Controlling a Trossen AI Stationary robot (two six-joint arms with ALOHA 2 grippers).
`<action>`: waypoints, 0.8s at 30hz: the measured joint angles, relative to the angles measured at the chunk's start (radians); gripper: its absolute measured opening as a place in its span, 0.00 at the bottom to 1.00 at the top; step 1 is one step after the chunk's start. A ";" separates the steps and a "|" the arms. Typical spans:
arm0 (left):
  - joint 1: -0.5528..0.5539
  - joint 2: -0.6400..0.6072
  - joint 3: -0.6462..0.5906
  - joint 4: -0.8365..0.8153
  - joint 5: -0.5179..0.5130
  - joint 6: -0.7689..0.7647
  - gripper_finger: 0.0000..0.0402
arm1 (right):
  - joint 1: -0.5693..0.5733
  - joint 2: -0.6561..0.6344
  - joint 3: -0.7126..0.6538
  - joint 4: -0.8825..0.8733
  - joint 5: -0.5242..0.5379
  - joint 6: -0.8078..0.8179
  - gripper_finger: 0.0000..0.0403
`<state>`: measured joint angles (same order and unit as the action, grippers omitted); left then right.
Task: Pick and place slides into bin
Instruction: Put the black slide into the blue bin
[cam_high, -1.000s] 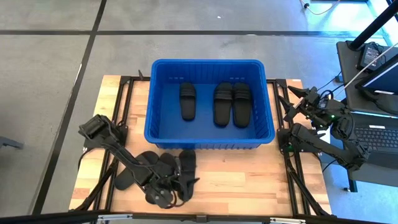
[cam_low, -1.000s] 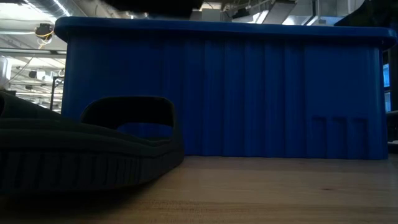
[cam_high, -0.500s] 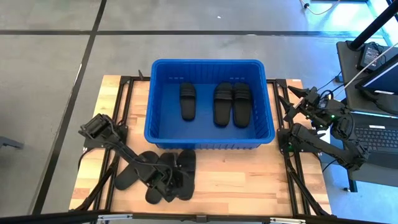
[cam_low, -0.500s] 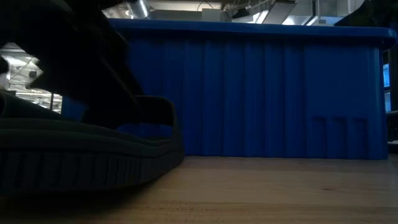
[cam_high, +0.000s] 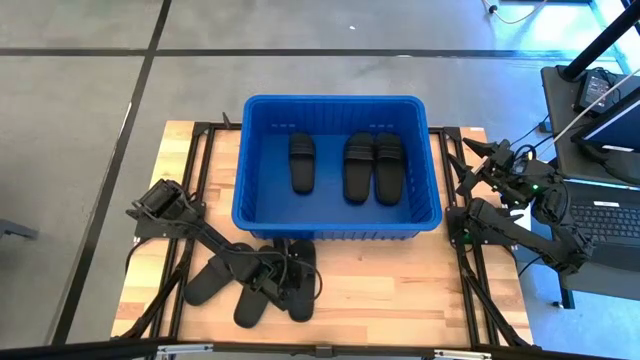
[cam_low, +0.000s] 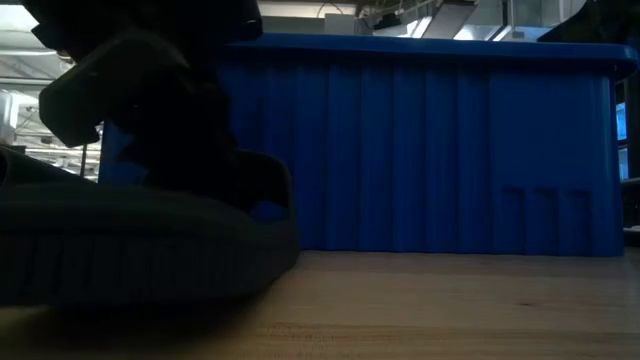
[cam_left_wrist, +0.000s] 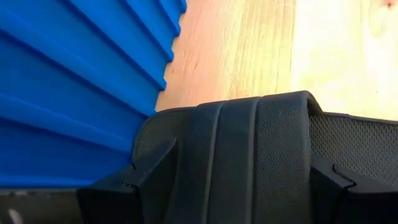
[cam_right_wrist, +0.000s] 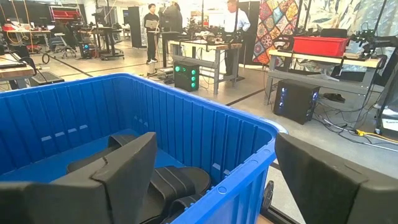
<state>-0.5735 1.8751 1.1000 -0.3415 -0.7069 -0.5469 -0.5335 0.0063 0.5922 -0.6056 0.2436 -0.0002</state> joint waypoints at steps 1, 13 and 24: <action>0.000 0.000 0.000 0.000 0.001 0.003 0.62 | 0.000 0.000 0.000 0.000 0.000 0.000 0.81; 0.000 -0.001 0.000 0.000 0.077 -0.001 0.58 | 0.000 0.000 0.000 0.000 0.000 0.000 0.81; -0.001 -0.002 0.000 0.013 0.091 -0.002 0.29 | 0.000 0.000 0.000 0.000 0.000 0.000 0.81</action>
<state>-0.5743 1.8729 1.1000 -0.3290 -0.6155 -0.5488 -0.5337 0.0063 0.5922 -0.6054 0.2437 -0.0006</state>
